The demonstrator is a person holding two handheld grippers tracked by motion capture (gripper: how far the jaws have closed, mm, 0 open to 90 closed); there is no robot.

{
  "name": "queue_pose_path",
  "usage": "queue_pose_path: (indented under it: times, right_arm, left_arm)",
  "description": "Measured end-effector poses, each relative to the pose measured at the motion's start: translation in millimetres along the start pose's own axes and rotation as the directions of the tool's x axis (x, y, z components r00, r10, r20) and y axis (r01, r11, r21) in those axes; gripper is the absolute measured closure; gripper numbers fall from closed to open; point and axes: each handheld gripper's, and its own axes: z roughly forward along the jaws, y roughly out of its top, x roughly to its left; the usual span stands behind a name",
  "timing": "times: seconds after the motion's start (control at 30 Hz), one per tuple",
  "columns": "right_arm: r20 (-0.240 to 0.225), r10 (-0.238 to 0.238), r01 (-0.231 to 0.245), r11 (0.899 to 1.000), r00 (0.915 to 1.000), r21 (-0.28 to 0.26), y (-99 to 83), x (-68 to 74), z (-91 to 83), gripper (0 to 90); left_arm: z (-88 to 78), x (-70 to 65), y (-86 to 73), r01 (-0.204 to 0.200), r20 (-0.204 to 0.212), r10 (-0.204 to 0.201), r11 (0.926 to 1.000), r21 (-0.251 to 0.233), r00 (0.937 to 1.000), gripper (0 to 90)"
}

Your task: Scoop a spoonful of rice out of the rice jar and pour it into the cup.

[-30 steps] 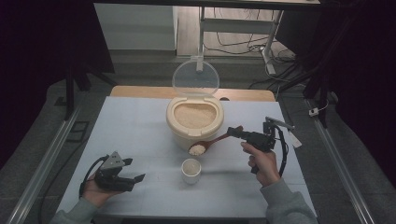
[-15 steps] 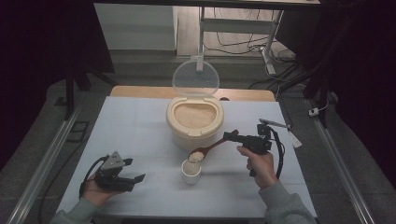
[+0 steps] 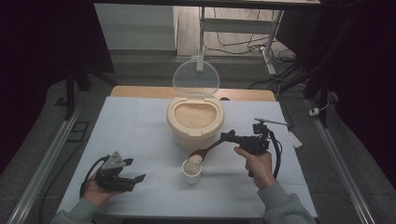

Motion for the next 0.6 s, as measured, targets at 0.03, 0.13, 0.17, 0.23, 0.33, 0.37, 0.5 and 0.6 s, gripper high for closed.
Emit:
queue_pose_path:
  times: [0.03, 0.13, 0.17, 0.23, 0.33, 0.37, 0.5, 0.6]
  right_arm:
    - [0.004, -0.008, 0.008, 1.000, 1.0000, 0.003, 0.1, 1.3, 0.1, 82.9]
    - [0.009, -0.030, 0.030, 1.000, 0.9995, 0.007, 0.3, 4.7, 0.8, 82.9]
    - [0.012, -0.037, 0.037, 0.999, 0.9993, 0.008, 0.3, 5.8, 1.1, 82.9]
    - [0.018, -0.050, 0.050, 0.999, 0.9986, 0.011, 0.2, 7.8, 1.3, 82.8]
    - [0.016, -0.074, 0.074, 0.997, 0.9971, 0.006, -0.2, 10.5, 1.3, 82.9]
    - [0.015, -0.084, 0.084, 0.996, 0.9963, 0.004, -0.3, 11.9, 1.2, 82.9]
    - [0.000, -0.144, 0.144, 0.990, 0.9896, -0.009, -0.6, 17.6, -0.7, 82.9]
    - [0.009, -0.198, 0.198, 0.980, 0.9801, -0.009, -0.3, 22.1, -2.6, 82.9]
  left_arm:
    - [0.1, -0.1, 0.0, 0.001, 0.000, -0.001, 1.0000, -0.001, 1.0000, 20.9]
    - [0.1, 0.0, 0.0, 0.001, 0.000, -0.001, 1.0000, 0.000, 1.0000, 20.9]
    - [0.0, 0.0, 0.0, 0.000, 0.000, 0.000, 1.0000, -0.001, 1.0000, 20.9]
    - [-0.1, -0.1, -0.1, 0.000, 0.000, 0.000, 1.0000, -0.001, 1.0000, 20.9]
    - [0.0, -0.1, 0.0, 0.001, -0.001, -0.001, 1.0000, -0.002, 1.0000, 20.9]
    - [0.0, -0.1, -0.1, 0.000, -0.001, 0.000, 1.0000, -0.001, 1.0000, 20.9]
    - [0.2, 0.0, -0.1, 0.001, -0.001, -0.001, 1.0000, -0.001, 1.0000, 20.9]
    - [0.1, 0.0, -0.1, -0.001, -0.001, 0.001, 1.0000, 0.000, 1.0000, 20.9]
